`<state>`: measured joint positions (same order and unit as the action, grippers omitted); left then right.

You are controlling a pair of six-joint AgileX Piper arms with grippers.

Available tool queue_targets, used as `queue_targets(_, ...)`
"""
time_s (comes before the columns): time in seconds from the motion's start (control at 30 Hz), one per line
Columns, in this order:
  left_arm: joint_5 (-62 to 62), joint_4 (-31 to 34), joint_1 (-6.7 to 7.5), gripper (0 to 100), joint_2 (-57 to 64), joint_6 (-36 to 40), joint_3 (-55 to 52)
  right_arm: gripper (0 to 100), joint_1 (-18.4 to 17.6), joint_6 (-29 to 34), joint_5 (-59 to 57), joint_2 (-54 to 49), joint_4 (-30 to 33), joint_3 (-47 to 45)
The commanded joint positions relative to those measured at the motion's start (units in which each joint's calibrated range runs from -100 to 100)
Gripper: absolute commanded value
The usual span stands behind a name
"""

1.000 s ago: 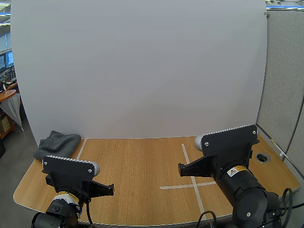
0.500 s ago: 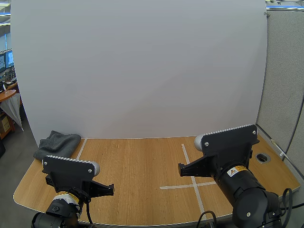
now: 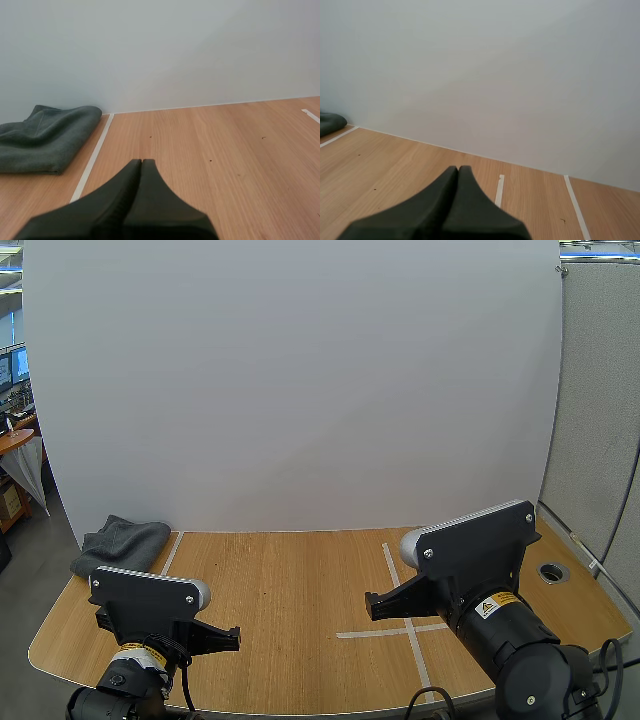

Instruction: Fold the towel

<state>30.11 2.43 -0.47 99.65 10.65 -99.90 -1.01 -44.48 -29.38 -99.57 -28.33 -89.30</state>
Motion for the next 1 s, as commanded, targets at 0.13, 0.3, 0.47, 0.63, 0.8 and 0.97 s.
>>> queue_targets(0.13,-1.4,-0.9,0.29,0,0.3,0.0,-0.1,0,-0.1,0.4,3.0,-0.4,0.6,-2.4)
queue_targets(0.3,-1.4,-0.9,0.29,0,0.3,0.0,-0.1,0,-0.1,0.4,13.0,-0.4,0.8,-7.6)
queue_targets(0.47,-1.4,-0.9,0.29,0,0.3,0.0,-0.1,0,-0.1,5.9,14.1,-0.4,8.4,-10.7)
queue_targets(0.63,-1.4,-0.9,0.29,0,0.3,0.0,-0.1,0,-0.1,22.0,6.4,-0.4,22.7,-10.7)
queue_targets(0.8,-1.4,-0.9,0.29,0,0.3,0.0,-0.1,0,-0.1,34.7,-1.5,-0.4,31.2,-10.7)
queue_targets(0.97,-1.4,-0.9,0.29,0,0.3,0.0,-0.1,0,-0.1,32.9,-1.5,-0.4,31.2,-10.7)
